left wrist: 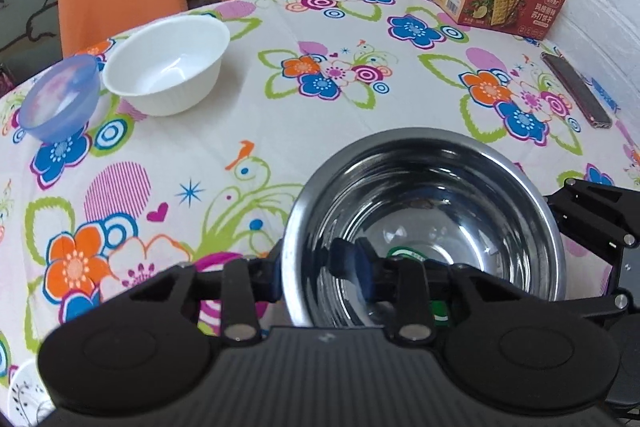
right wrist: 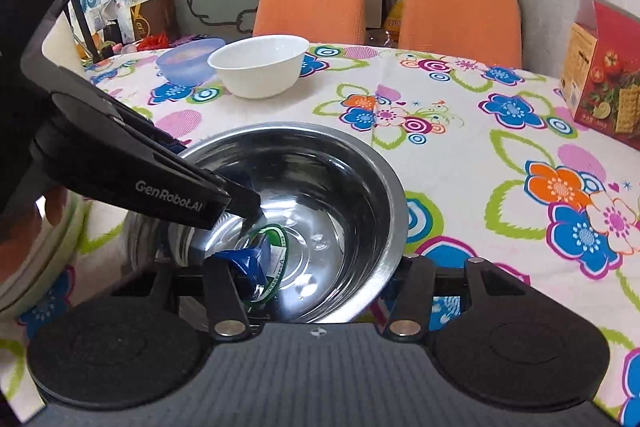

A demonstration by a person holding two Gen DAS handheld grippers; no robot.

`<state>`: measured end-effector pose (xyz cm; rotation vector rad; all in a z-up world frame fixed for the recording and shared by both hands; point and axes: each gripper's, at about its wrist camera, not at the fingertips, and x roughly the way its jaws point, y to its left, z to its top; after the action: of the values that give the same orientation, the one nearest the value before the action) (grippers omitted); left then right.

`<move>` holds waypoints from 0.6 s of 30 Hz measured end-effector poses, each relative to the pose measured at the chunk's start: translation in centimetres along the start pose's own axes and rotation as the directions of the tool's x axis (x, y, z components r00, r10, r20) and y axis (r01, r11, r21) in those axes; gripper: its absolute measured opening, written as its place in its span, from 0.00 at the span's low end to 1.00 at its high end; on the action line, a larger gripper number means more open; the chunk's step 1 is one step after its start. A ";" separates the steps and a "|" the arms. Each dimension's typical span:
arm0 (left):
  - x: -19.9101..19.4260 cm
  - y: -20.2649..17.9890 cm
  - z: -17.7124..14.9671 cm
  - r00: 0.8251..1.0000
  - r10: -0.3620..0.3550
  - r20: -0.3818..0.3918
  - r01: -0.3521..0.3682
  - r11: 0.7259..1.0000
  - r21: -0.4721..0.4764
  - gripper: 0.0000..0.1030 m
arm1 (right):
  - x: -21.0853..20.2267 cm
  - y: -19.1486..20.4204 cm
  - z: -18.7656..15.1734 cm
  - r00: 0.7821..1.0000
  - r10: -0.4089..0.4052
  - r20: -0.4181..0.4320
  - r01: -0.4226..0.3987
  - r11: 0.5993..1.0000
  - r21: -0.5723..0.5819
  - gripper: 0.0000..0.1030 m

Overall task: Organize plates and bowls
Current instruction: 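Lift and carry the steel bowl with the left gripper over the plate stack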

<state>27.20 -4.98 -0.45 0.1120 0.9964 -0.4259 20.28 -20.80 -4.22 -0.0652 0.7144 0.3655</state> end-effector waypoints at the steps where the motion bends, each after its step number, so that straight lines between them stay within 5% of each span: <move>1: -0.7 -0.3 -0.4 1.000 -0.002 0.000 0.002 1.000 0.006 0.31 | -0.7 0.2 0.0 1.000 -0.003 0.007 0.003 1.000 -0.010 0.35; 9: -2.5 -1.4 -3.2 1.000 -0.002 -0.013 0.003 0.999 0.052 0.29 | -5.2 2.8 -1.4 1.000 -0.014 0.023 0.015 0.998 -0.060 0.36; 18: -1.0 -1.2 -2.9 1.000 0.007 -0.031 -0.006 1.000 0.024 0.29 | -4.1 2.7 -2.9 1.000 -0.004 0.000 0.004 1.000 -0.011 0.37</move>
<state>23.93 -4.94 -1.05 0.1440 1.0210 -0.4311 14.67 -20.11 -3.53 -0.0770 0.7122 0.3659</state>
